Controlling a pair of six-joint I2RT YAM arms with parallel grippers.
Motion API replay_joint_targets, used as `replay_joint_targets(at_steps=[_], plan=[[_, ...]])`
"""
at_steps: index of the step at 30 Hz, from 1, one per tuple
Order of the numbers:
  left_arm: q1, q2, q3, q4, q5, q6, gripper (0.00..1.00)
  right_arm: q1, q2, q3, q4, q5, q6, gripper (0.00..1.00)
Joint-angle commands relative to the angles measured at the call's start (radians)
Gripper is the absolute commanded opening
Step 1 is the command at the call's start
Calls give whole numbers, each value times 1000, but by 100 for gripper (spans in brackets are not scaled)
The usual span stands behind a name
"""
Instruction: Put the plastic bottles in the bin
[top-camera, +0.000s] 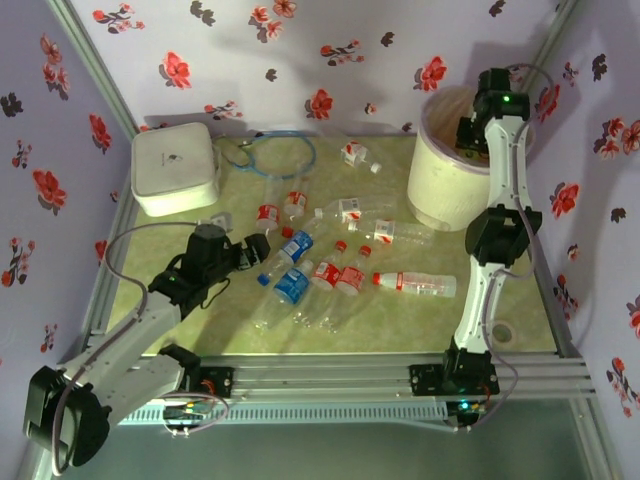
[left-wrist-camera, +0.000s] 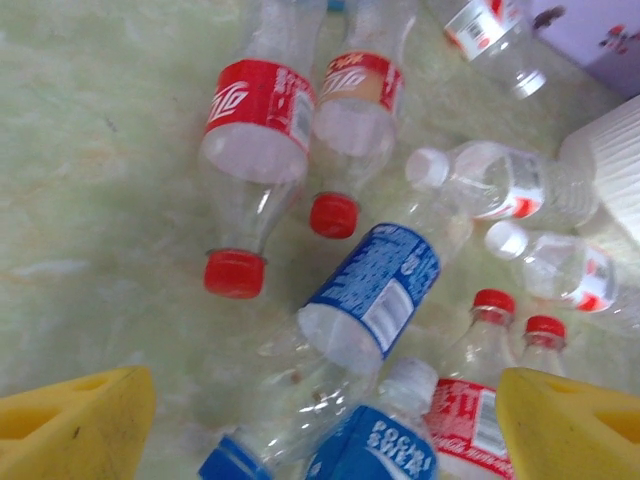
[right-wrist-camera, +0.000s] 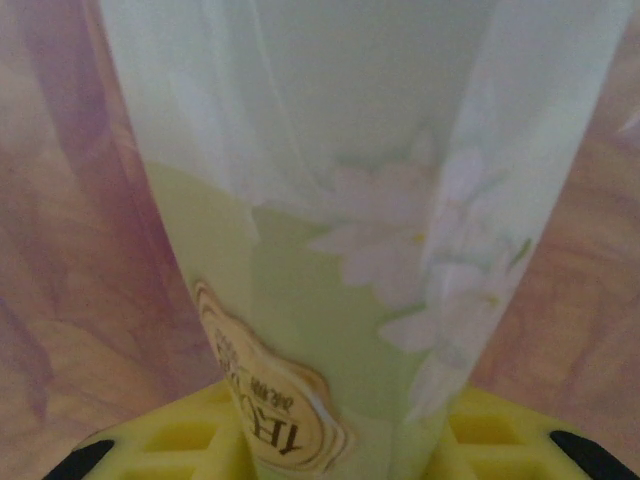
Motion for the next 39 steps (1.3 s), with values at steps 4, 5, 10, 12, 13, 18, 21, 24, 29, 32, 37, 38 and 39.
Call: replay_joint_targets(at_steps=[4, 5, 10, 12, 13, 18, 21, 24, 29, 32, 37, 38, 39], plan=[[9, 26, 37, -139, -25, 98, 89, -6, 56, -11, -16, 4, -43, 38], [9, 27, 47, -166, -24, 113, 90, -6, 64, -18, -15, 2, -45, 40], [6, 19, 78, -274, -22, 160, 90, -6, 85, -62, -4, -18, -43, 51], [3, 13, 79, -298, -18, 166, 90, -5, 89, -86, 3, -21, -40, 56], [1, 10, 77, -307, -15, 169, 90, -5, 89, -102, 13, -19, -40, 56], [-11, 9, 81, -348, 0, 186, 92, -3, 86, -137, 35, -25, -35, 63], [-21, 10, 94, -383, 7, 205, 95, -1, 59, -138, 50, -12, -35, 80], [-35, 16, 107, -415, 23, 222, 97, 6, 16, -136, 62, 8, -40, 94], [-86, 34, 125, -432, 48, 227, 97, 17, -82, -137, 63, 30, -50, 99], [-146, 58, 141, -442, 61, 235, 97, 20, -167, -151, 71, 39, -42, 99], [-228, 160, 169, -468, 65, 217, 93, 23, -355, -282, 171, 29, 3, 99], [-243, 186, 173, -470, 67, 214, 92, 26, -400, -339, 213, 17, 16, 99], [-261, 214, 178, -474, 67, 210, 90, 27, -458, -411, 273, -12, 34, 99]])
